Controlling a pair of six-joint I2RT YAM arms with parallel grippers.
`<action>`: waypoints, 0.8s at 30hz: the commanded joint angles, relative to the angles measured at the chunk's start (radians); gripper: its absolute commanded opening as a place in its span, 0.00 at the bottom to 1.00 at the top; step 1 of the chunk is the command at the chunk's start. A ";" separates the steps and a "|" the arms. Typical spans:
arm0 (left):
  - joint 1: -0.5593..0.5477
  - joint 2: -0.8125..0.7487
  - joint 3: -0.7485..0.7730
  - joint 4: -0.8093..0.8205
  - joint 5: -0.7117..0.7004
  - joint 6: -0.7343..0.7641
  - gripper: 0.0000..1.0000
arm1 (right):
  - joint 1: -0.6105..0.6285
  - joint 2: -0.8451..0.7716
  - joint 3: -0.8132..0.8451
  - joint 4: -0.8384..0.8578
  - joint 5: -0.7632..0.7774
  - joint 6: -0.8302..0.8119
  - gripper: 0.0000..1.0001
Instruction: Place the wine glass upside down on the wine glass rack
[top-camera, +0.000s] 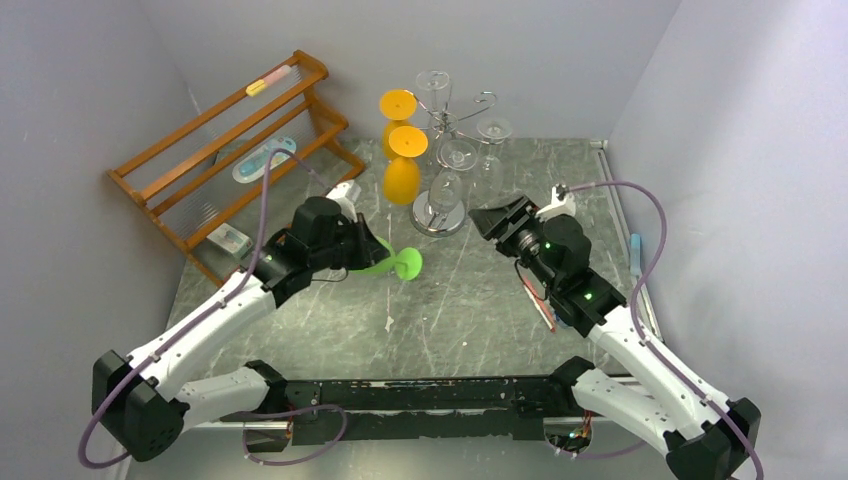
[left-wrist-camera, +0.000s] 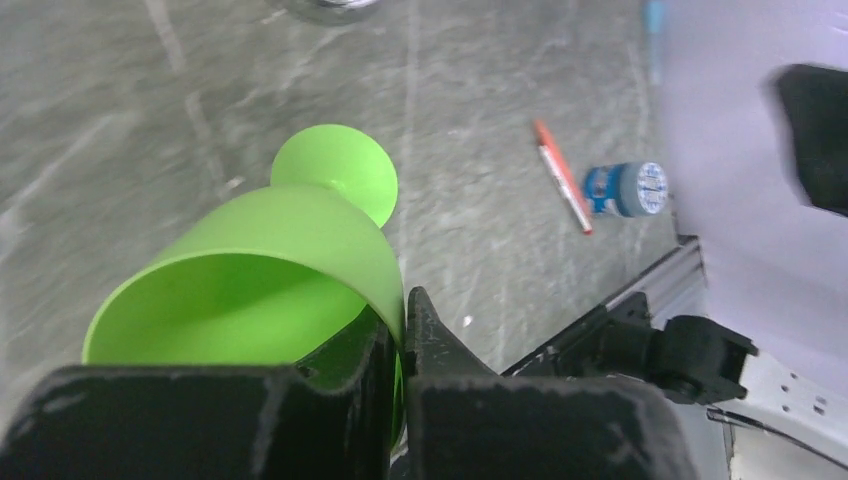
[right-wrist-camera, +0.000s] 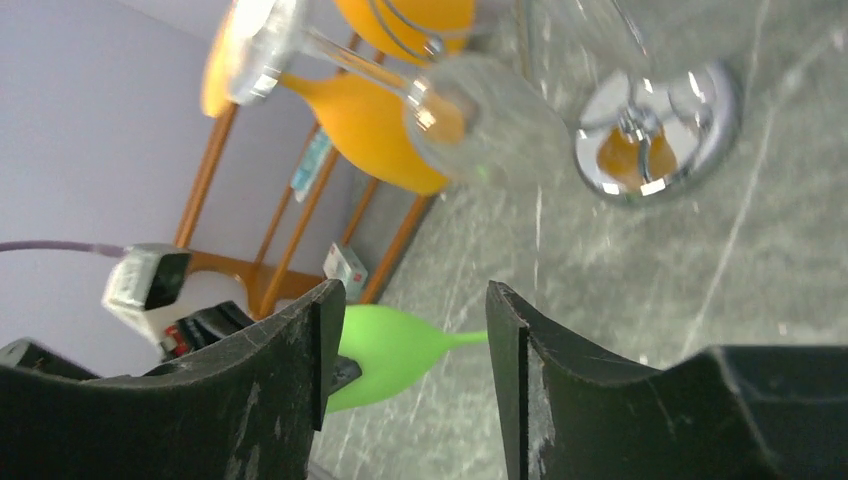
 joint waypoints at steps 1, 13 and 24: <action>-0.096 0.001 -0.088 0.410 0.010 -0.024 0.05 | -0.003 -0.009 -0.072 -0.132 -0.006 0.240 0.60; -0.288 0.111 -0.153 0.804 -0.107 0.063 0.05 | -0.003 -0.073 -0.286 -0.084 -0.074 0.700 0.63; -0.381 0.167 -0.154 0.895 -0.106 0.119 0.05 | -0.002 -0.021 -0.346 0.078 -0.075 0.934 0.60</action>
